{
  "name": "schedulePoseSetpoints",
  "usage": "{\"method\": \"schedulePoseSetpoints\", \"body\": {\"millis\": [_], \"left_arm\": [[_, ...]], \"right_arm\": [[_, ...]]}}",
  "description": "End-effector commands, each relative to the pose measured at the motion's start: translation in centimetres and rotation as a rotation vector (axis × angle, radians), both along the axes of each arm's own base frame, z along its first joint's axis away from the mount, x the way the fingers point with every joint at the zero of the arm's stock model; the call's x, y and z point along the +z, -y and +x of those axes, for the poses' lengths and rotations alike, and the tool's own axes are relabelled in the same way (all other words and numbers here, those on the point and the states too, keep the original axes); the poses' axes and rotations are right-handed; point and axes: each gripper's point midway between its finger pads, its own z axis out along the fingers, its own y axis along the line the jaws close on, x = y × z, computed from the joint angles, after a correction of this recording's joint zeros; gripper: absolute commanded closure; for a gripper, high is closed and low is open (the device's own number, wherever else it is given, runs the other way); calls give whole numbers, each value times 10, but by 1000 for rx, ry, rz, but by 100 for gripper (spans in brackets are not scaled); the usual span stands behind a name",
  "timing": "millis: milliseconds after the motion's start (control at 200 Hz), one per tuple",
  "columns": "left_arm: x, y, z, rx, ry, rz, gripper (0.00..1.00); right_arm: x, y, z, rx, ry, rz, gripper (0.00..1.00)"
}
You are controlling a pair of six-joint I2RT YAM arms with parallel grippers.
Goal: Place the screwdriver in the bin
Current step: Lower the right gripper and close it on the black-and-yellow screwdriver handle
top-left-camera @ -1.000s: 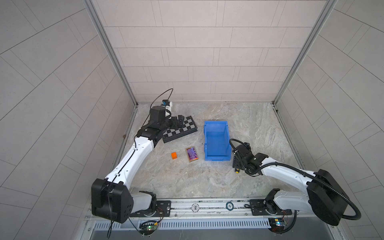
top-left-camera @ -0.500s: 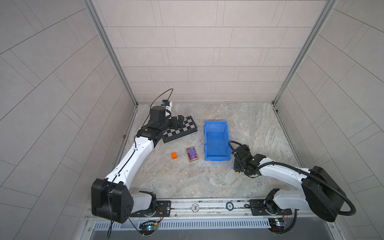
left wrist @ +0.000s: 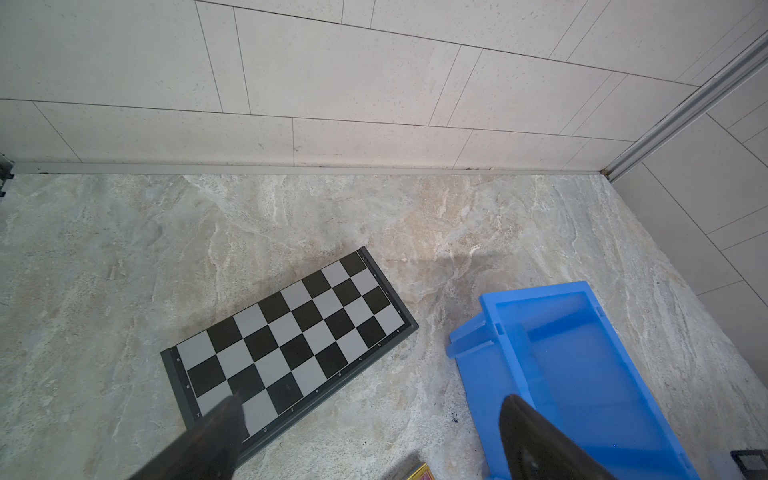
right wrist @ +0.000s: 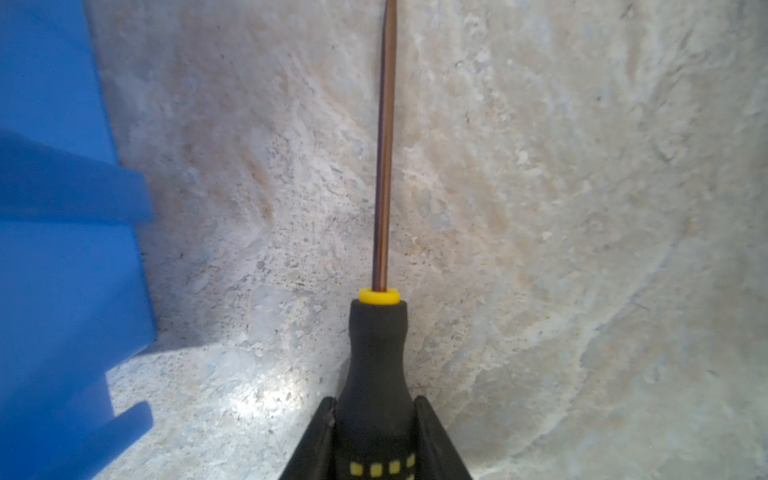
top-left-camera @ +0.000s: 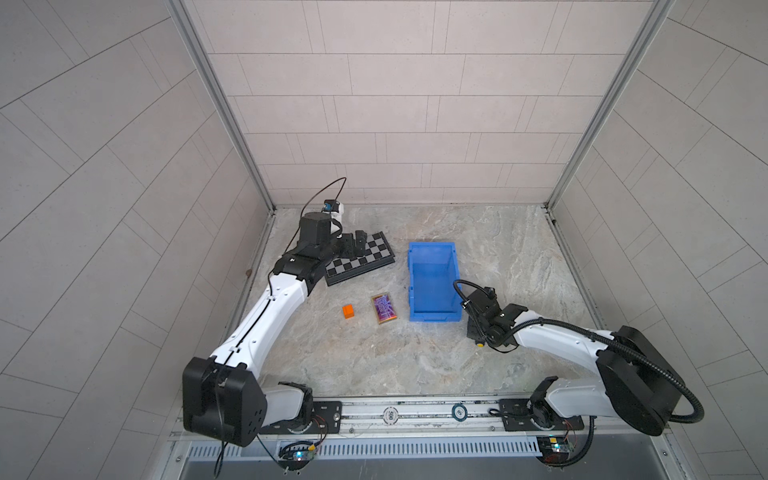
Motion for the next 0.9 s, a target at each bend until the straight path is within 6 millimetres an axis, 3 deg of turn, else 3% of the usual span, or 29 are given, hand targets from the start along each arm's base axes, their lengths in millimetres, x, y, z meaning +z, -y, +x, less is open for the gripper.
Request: {"method": "schedulePoseSetpoints", "body": {"millis": [0,896], "left_arm": [[22,-3,-2,3,47,10,0],[23,-3,-3,7,47,9,1]], "right_arm": [[7,10,0,-20,9,-46,77],[5,26,-9,-21,-16,-71,68]]}}
